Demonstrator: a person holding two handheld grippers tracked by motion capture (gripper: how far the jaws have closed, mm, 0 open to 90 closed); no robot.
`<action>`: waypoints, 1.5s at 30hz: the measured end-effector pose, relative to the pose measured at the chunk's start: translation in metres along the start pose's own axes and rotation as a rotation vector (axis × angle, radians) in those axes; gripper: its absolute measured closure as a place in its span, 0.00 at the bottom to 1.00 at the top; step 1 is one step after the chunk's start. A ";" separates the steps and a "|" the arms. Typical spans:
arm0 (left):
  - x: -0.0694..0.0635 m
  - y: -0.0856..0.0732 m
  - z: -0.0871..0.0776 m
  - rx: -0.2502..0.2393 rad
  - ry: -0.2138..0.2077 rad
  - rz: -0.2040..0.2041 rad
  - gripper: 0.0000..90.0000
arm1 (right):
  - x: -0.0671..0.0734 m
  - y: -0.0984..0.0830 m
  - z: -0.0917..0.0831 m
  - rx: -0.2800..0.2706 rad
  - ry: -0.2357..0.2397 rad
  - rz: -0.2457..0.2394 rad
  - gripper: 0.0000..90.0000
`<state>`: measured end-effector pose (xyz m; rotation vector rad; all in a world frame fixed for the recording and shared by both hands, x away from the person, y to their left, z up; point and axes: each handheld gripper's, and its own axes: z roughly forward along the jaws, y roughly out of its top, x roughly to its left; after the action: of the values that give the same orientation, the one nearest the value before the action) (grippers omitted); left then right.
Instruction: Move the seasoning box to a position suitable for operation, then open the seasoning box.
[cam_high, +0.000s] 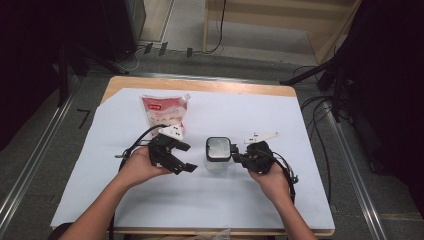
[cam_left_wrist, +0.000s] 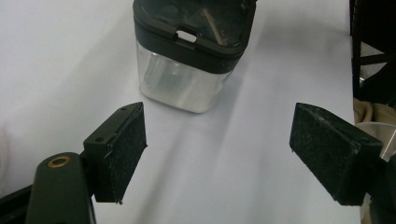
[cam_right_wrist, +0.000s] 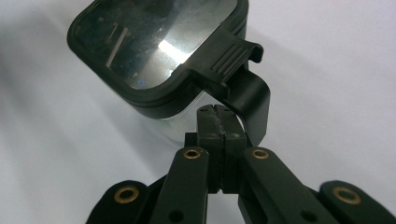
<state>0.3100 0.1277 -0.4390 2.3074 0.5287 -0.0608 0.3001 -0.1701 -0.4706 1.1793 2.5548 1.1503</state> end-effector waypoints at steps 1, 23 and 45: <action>0.000 0.001 0.001 0.002 -0.001 0.000 0.22 | -0.001 0.000 -0.001 0.002 0.017 0.001 1.00; 0.015 0.035 0.029 -0.042 -0.060 0.049 0.18 | -0.019 0.007 -0.022 -0.023 -0.008 0.077 1.00; 0.017 0.036 0.056 -0.014 -0.016 0.094 0.15 | -0.030 0.008 -0.003 0.005 -0.002 0.130 1.00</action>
<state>0.3456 0.0728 -0.4583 2.3127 0.4106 -0.0294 0.3249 -0.1893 -0.4688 1.3651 2.5132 1.1690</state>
